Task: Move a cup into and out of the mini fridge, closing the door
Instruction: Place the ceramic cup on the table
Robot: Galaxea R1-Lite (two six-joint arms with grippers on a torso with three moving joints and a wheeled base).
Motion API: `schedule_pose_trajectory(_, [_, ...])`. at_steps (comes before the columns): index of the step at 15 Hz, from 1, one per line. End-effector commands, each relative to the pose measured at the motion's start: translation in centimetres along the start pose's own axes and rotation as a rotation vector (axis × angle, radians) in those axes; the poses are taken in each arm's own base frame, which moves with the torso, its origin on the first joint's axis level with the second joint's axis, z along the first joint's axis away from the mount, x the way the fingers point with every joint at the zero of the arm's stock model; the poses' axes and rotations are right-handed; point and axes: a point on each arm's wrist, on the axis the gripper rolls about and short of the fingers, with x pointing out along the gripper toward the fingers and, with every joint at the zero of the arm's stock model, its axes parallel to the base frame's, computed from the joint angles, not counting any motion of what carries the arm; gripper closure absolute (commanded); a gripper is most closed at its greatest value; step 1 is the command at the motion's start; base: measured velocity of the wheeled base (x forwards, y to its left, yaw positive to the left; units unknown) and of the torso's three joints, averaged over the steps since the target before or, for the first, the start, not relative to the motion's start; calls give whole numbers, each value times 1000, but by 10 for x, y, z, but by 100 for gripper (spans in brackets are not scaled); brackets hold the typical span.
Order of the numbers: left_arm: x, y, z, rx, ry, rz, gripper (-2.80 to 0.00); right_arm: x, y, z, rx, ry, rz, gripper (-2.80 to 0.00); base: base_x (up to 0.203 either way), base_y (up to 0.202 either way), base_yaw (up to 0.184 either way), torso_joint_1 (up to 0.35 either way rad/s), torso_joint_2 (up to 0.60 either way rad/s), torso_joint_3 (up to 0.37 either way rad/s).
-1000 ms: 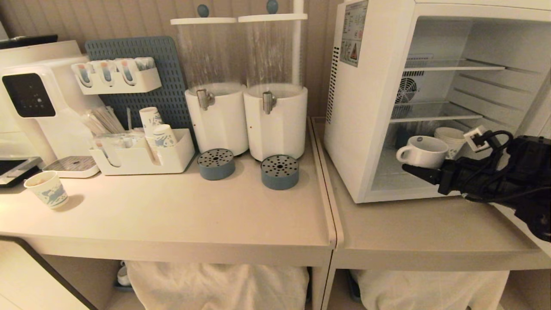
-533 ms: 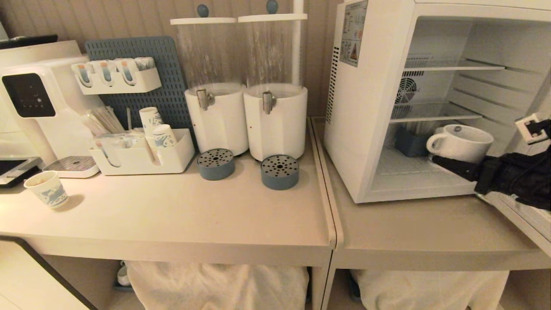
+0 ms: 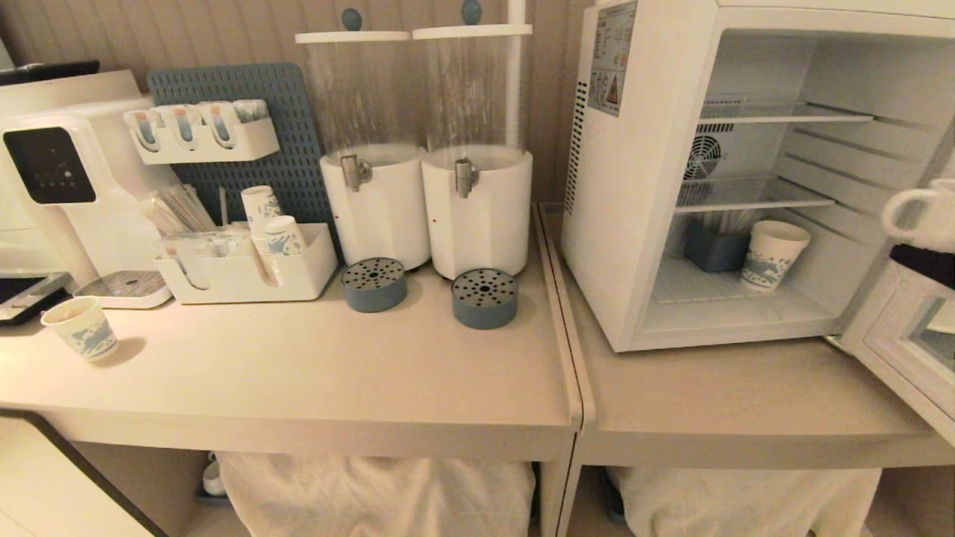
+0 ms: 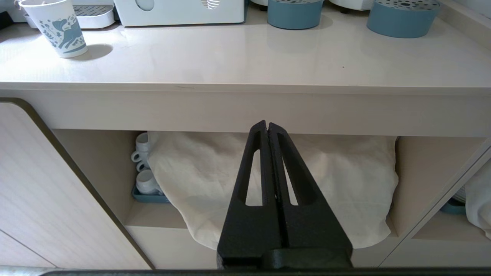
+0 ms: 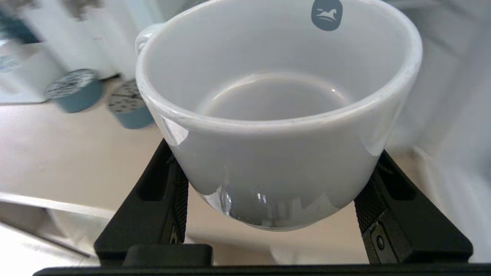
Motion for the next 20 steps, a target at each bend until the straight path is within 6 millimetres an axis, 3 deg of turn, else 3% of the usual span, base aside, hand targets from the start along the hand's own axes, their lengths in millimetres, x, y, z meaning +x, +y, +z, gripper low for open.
schedule_pose_trajectory(1, [0, 0, 0, 0, 1, 0, 0, -46, 16, 7, -4, -20, -37, 0, 0, 0, 0, 0, 0, 0])
schedule_pose_trajectory(8, [0, 0, 0, 0, 1, 0, 0, -114, 41, -6, 7, 10, 23, 0, 0, 0, 0, 0, 0, 0])
schedule_pose_trajectory(12, [0, 0, 0, 0, 0, 0, 0, -152, 51, -23, -12, 34, 122, 0, 0, 0, 0, 0, 0, 0])
schedule_pose_trajectory(15, [0, 0, 0, -2, 0, 0, 0, -186, 52, -49, -35, -19, 148, 0, 0, 0, 0, 0, 0, 0])
schedule_pose_trajectory(20, [0, 0, 0, -2, 0, 0, 0, -190, 41, -85, 0, -195, -111, 0, 0, 0, 0, 0, 0, 0])
